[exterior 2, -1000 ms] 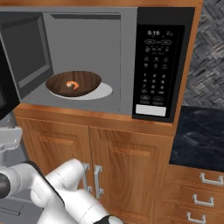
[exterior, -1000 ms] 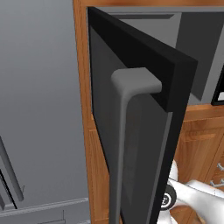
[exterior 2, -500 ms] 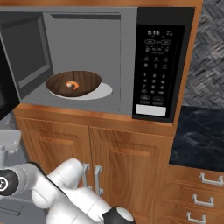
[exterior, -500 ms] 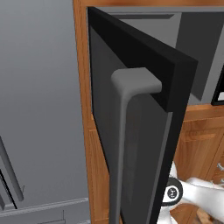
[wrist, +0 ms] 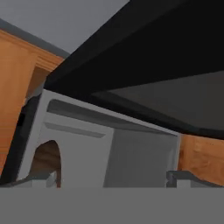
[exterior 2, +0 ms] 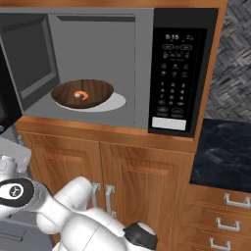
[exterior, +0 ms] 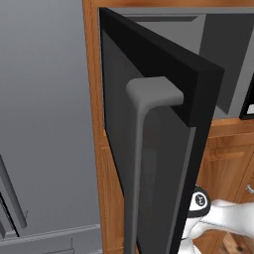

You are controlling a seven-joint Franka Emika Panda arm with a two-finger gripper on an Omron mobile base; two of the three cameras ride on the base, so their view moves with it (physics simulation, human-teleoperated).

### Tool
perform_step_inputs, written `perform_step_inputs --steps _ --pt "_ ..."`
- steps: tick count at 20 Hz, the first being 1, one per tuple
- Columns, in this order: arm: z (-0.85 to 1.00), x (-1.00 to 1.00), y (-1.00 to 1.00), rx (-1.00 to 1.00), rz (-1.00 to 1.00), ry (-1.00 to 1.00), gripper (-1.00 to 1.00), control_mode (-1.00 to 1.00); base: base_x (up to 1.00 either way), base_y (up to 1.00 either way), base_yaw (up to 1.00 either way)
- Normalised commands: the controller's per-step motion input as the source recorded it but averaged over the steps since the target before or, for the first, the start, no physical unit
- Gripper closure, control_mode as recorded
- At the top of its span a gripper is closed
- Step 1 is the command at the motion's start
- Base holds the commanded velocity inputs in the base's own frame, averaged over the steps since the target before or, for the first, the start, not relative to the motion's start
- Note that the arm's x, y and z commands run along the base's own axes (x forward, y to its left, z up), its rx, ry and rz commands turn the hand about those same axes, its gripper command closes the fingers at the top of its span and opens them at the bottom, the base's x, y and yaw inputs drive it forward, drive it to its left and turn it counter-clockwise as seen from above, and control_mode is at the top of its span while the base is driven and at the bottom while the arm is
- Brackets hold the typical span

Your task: Remove the pear from the bowl and place it on the small plate. Then place the bowl with only the shrimp in the microwave, close the door, and press the start button to microwave the shrimp.

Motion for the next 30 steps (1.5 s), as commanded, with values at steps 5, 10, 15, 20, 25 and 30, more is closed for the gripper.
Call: perform_step_inputs --steps 5,10,15,20,25,30 --pt "-1.00 0.00 0.14 -0.14 -0.02 0.23 -1.00 -1.00 0.00 0.00 0.00" --pt "-1.00 0.11 0.14 -0.11 -0.02 0.27 -1.00 -1.00 0.00 0.00 0.00" --pt "-1.00 0.42 0.27 -0.12 0.00 0.22 -1.00 -1.00 0.00 0.00 0.00" --pt "-1.00 0.50 0.13 -0.05 0.00 0.15 -1.00 -1.00 0.00 0.00 0.00" --pt "-1.00 0.17 0.13 0.00 0.00 0.01 -1.00 -1.00 0.00 0.00 0.00" --pt "-0.82 -0.10 0.48 0.00 -0.01 -0.02 -1.00 -1.00 0.00 0.00 0.00"
